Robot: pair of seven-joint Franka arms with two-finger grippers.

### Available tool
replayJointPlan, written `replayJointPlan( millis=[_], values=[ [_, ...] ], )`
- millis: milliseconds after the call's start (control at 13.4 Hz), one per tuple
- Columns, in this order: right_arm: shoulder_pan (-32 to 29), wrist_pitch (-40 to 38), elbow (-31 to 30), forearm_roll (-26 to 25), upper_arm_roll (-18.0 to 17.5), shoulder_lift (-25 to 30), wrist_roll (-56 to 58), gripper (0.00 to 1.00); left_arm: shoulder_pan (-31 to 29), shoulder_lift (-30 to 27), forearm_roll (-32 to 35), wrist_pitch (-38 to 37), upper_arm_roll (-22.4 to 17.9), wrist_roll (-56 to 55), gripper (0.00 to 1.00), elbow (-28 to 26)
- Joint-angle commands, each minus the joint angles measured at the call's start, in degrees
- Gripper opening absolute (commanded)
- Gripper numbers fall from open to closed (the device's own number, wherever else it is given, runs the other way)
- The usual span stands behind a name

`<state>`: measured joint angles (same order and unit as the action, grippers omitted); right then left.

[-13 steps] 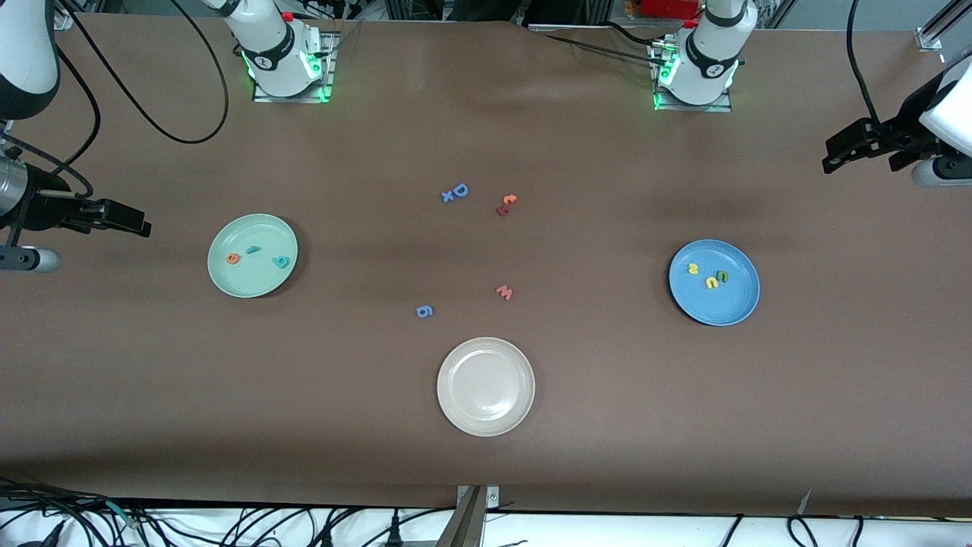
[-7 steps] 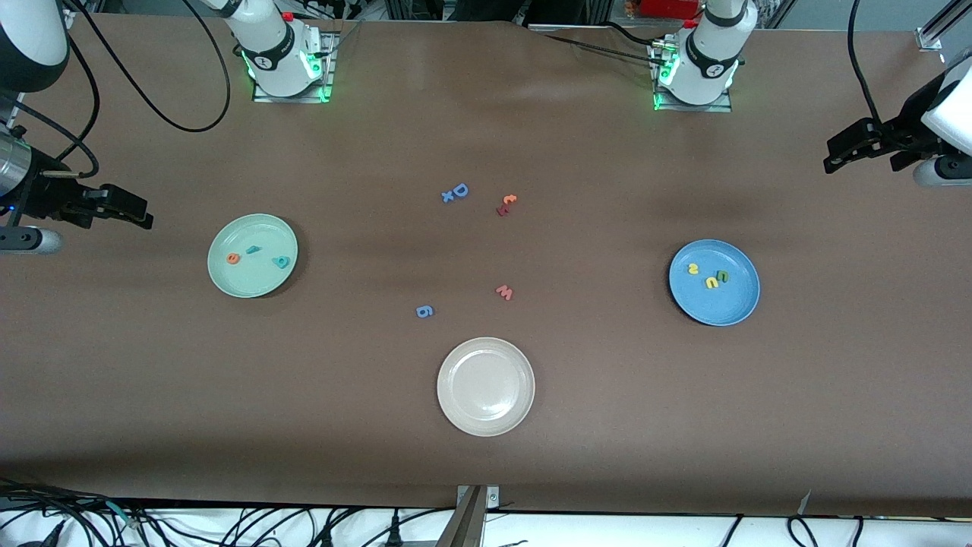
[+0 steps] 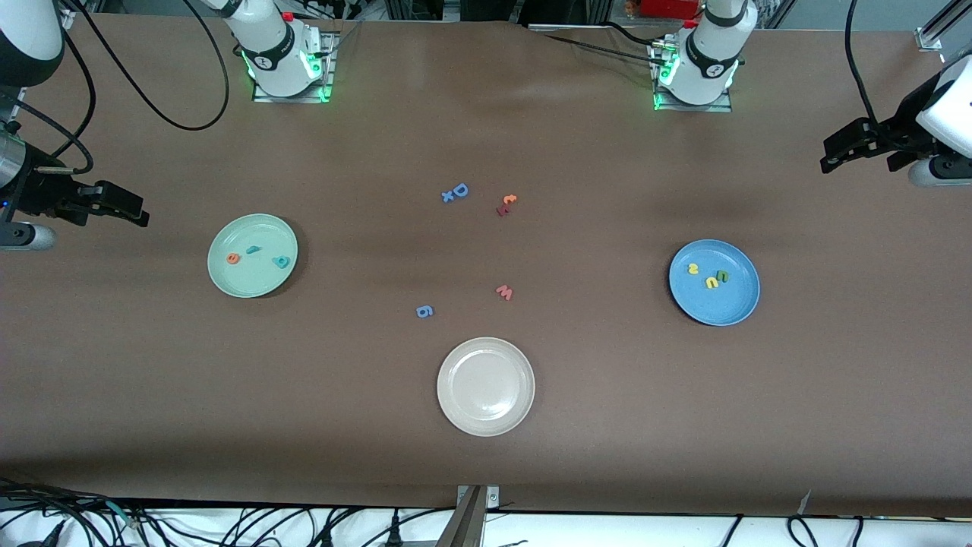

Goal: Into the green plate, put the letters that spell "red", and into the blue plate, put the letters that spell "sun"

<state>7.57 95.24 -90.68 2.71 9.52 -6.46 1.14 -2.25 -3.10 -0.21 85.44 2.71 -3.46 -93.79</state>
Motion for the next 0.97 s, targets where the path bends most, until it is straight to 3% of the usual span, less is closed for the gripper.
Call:
replayJointPlan(
  millis=[0,896],
  values=[
    [0.0,0.0,0.2,-0.3,0.0,0.7,0.2,1.0,-0.3,0.3,-1.4,0.2,-0.1,0.9,1.0,0.5],
    [0.0,-2.4,1.1,-0.2,0.1,0.8,-5.4,1.0,-0.5,0.7,-1.4,0.2,-0.2,1.1,1.0,0.5]
  ],
)
